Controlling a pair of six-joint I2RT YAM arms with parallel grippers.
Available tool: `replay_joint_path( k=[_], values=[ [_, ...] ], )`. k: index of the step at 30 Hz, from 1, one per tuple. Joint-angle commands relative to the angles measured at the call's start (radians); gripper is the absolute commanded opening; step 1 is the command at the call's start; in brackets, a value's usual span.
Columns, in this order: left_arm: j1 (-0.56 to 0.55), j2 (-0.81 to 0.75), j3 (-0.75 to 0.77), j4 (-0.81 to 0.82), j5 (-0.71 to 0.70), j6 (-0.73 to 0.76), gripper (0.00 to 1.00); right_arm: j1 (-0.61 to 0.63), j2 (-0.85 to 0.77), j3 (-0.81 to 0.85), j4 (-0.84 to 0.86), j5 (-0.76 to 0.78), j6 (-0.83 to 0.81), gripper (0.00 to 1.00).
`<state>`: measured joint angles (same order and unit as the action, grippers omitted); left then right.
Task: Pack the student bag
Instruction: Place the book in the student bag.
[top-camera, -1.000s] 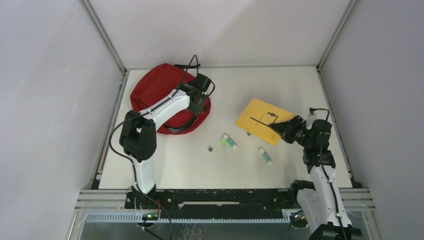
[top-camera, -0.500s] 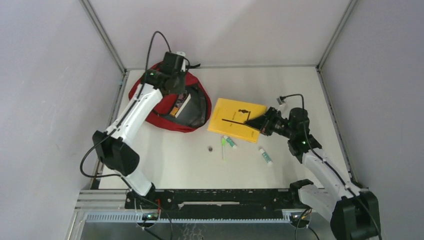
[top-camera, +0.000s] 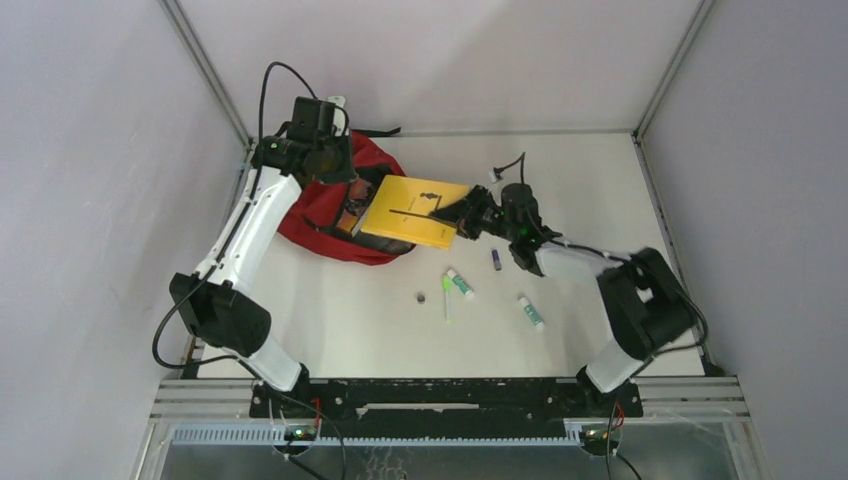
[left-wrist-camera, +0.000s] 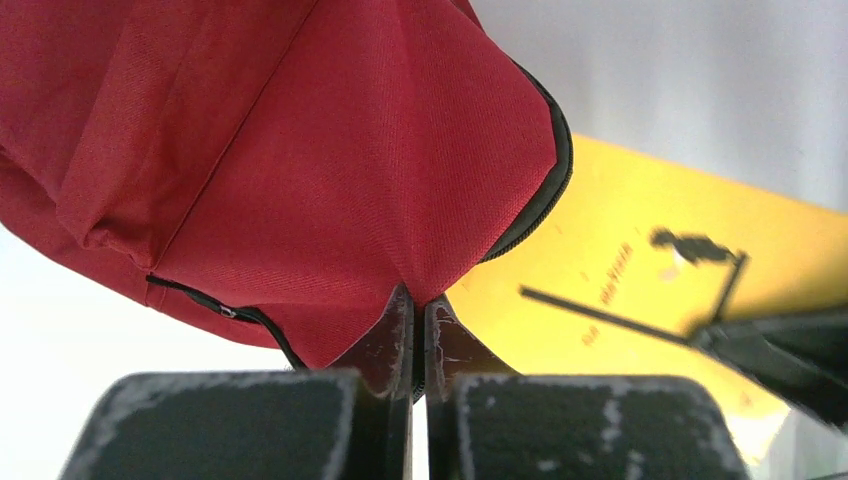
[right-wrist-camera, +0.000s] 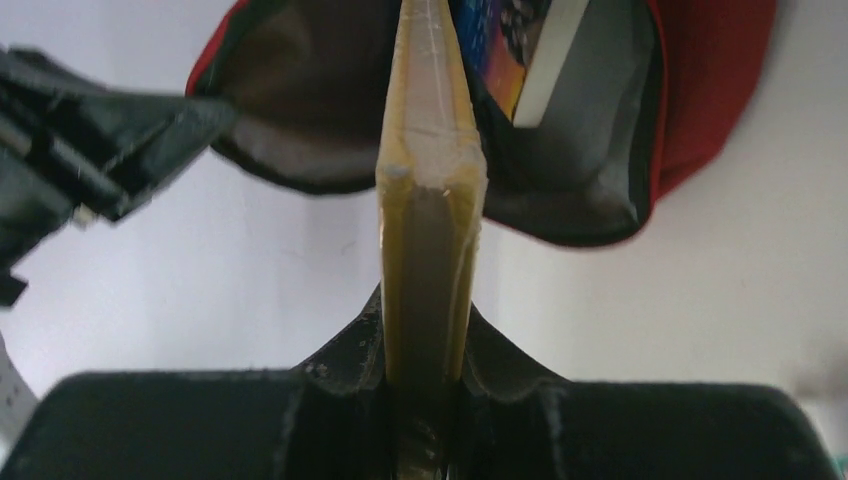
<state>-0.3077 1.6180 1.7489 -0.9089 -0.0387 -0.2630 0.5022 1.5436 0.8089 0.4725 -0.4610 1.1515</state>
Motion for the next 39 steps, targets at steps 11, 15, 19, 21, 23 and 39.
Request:
replay_joint_path(
  k=[11, 15, 19, 21, 23, 39],
  values=[
    [0.047, -0.117, -0.012, 0.018, 0.172, -0.043, 0.00, 0.124, 0.537, 0.596, 0.219, 0.098, 0.166, 0.00],
    [0.064, -0.136, -0.026, 0.018, 0.188, -0.039, 0.00, 0.167, 0.681, 0.803, 0.134, 0.138, 0.164, 0.00],
    [0.075, -0.132, -0.025, 0.005, 0.223, -0.066, 0.00, 0.201, 0.810, 1.040, -0.017, 0.207, 0.141, 0.00],
    [0.079, -0.120, -0.026, -0.007, 0.246, -0.074, 0.00, 0.213, 0.876, 1.161, -0.114, 0.222, 0.128, 0.08],
    [0.080, -0.127, -0.052, 0.011, 0.248, -0.085, 0.00, 0.226, 0.918, 1.250, -0.186, 0.231, 0.118, 0.37],
    [0.114, -0.174, -0.217, 0.126, 0.204, -0.152, 0.00, 0.226, 0.663, 0.971, -0.538, 0.243, -0.105, 1.00]
  ],
)
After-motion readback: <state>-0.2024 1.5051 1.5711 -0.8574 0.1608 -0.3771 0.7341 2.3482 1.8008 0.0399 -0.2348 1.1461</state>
